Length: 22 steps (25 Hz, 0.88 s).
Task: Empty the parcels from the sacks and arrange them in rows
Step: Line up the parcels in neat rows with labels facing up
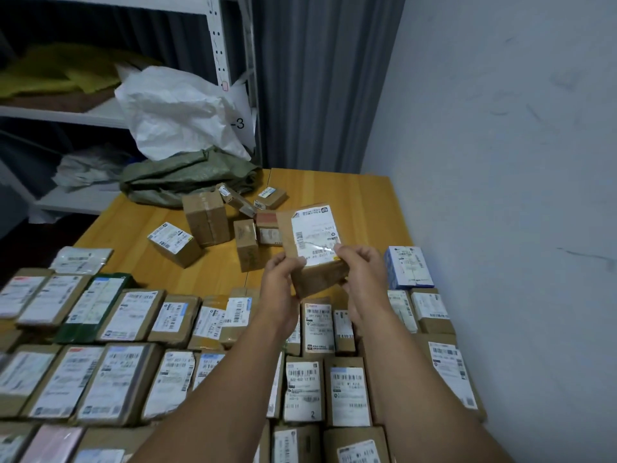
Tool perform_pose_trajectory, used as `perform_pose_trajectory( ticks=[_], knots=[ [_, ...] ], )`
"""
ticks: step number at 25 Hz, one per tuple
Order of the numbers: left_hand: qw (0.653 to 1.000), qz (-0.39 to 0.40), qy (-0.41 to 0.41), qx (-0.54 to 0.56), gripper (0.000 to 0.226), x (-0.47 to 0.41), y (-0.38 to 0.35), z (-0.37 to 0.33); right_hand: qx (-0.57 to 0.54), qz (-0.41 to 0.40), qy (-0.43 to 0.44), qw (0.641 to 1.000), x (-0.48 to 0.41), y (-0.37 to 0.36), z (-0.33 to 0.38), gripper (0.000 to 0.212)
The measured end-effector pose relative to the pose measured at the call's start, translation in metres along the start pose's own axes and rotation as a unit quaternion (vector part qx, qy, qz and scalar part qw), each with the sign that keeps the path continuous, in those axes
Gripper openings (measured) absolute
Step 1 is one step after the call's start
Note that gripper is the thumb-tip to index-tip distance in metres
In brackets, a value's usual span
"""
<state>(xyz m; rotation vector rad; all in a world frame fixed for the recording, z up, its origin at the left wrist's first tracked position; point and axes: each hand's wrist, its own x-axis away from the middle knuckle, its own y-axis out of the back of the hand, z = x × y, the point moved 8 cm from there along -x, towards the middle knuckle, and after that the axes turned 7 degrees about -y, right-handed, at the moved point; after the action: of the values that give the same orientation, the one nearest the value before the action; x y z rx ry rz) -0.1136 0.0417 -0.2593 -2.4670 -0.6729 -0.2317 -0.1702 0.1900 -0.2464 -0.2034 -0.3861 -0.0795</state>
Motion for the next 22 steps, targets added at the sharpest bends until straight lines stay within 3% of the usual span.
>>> perform_pose_trajectory(
  ticks=[5, 8, 11, 14, 17, 20, 22],
  knots=[
    [1.0, -0.011, 0.018, 0.019, 0.037, 0.004, 0.027, -0.018, 0.032, 0.043, 0.008, 0.999, 0.015, 0.01, 0.016, 0.008],
    [0.994, 0.042, 0.078, -0.056, 0.048, 0.014, 0.031, -0.02, 0.032, 0.067, 0.001, 0.997, 0.027, 0.006, 0.025, 0.008],
    [0.982, 0.081, 0.134, -0.103, 0.05, 0.026, 0.038, -0.012, -0.031, 0.051, -0.003, 0.998, 0.028, 0.009, 0.03, 0.026],
    [0.991, 0.046, 0.125, -0.019, 0.044, 0.027, 0.044, -0.011, -0.054, -0.002, -0.014, 0.998, 0.027, 0.02, 0.022, 0.053],
    [0.995, 0.019, 0.098, 0.029, 0.031, 0.03, 0.038, -0.005, -0.007, 0.036, -0.035, 0.999, 0.042, 0.004, -0.003, 0.052],
    [0.993, 0.063, 0.097, 0.013, 0.029, 0.038, 0.02, 0.017, 0.036, 0.11, -0.071, 0.991, 0.053, -0.025, -0.034, 0.066],
    [0.989, 0.088, 0.115, 0.037, 0.028, 0.043, 0.012, 0.031, 0.057, 0.099, -0.052, 0.992, 0.048, -0.031, -0.044, 0.056]
  ],
)
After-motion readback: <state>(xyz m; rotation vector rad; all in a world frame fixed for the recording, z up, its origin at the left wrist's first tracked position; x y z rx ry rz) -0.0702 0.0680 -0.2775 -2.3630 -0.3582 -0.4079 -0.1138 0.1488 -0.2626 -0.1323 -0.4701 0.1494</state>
